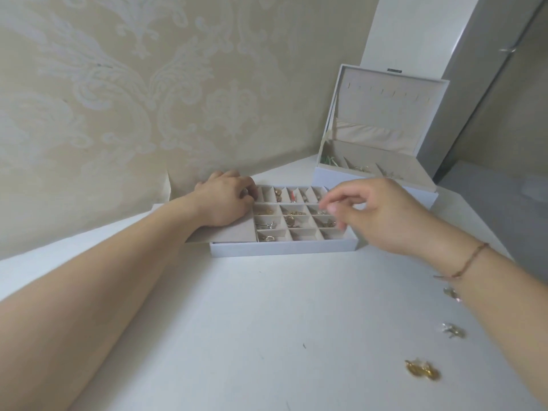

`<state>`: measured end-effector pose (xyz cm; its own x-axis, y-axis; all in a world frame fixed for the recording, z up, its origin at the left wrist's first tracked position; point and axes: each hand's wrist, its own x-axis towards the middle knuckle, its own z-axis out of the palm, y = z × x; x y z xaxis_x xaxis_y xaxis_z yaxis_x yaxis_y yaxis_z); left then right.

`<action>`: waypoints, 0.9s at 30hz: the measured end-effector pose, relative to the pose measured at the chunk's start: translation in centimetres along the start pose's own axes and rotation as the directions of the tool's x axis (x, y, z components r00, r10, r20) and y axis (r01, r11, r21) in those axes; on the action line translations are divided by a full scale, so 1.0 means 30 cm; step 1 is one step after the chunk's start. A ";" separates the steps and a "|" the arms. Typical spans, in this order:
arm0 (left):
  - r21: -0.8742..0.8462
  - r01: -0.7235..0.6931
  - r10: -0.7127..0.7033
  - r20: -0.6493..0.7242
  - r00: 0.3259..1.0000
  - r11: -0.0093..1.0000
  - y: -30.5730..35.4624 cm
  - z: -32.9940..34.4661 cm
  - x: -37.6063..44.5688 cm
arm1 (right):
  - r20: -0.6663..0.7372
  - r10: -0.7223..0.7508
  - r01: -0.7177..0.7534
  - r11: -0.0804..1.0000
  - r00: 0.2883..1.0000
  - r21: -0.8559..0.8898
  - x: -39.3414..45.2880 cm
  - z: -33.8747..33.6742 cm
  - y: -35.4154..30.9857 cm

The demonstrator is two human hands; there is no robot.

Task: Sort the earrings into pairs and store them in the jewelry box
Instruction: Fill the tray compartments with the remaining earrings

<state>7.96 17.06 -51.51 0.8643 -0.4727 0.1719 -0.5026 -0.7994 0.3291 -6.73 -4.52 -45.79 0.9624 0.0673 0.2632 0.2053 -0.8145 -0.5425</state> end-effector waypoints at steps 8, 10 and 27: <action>0.017 -0.051 0.050 0.042 0.998 0.999 -0.044 0.012 0.027 | -0.217 0.220 -0.247 0.963 0.951 -0.105 -0.269 -0.210 0.236; 0.027 -0.059 0.058 0.041 0.997 0.998 -0.053 0.016 0.034 | -0.187 0.249 -0.287 0.934 0.950 -0.215 -0.338 -0.226 0.264; 0.003 -0.064 0.064 0.027 0.998 0.998 -0.051 0.019 0.040 | -0.001 0.325 -0.257 0.746 0.946 -0.614 -0.425 -0.181 0.314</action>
<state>9.75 17.50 -52.34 0.8296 -0.5326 0.1676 -0.5570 -0.7685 0.3150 -18.03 -16.18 -49.94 0.9767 -0.2017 0.0729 -0.2035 -0.9789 0.0176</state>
